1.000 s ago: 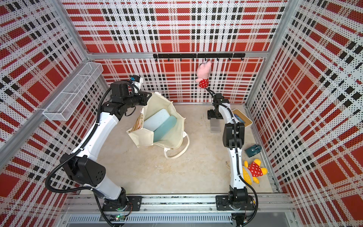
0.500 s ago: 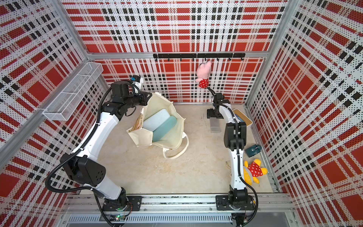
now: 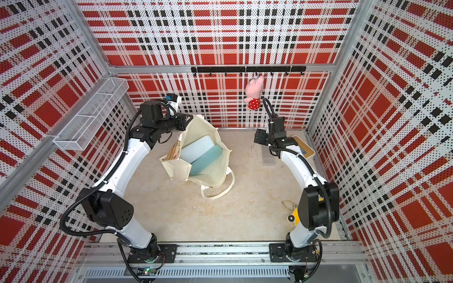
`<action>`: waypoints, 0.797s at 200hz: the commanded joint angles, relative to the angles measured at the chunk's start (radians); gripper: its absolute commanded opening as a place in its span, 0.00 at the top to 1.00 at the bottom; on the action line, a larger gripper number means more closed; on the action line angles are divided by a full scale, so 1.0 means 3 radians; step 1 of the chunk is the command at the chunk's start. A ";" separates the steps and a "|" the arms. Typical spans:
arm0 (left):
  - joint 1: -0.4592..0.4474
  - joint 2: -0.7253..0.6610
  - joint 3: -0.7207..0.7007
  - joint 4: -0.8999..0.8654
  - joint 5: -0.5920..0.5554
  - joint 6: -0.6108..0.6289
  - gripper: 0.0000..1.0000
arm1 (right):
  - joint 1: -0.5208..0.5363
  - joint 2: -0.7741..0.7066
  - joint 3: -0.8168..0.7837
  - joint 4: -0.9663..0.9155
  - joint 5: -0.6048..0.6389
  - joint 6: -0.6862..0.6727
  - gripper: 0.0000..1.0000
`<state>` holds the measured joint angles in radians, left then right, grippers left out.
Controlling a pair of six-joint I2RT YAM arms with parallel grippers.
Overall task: Take out the pencil case from the canvas bag
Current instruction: Place the pencil case at the center of the board.
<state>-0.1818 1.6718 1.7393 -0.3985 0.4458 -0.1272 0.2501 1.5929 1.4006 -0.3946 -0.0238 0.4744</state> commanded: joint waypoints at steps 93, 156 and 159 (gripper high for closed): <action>-0.0061 -0.0113 0.0031 0.0883 -0.0055 -0.0266 1.00 | 0.1512 -0.1099 -0.0860 0.1270 0.0075 0.0379 0.38; -0.0079 -0.0179 -0.0131 0.1045 0.0030 -0.0322 1.00 | 0.1922 -0.0460 -0.0380 0.0856 -0.0125 0.0054 0.54; -0.0077 -0.0180 -0.0135 0.1049 0.0043 -0.0319 1.00 | 0.1923 -0.0422 -0.0366 0.0837 -0.0105 0.0071 0.54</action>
<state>-0.1986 1.6848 1.6905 -0.2581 0.4263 -0.2134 0.8150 1.3937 1.2568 -0.0746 -0.0532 0.5167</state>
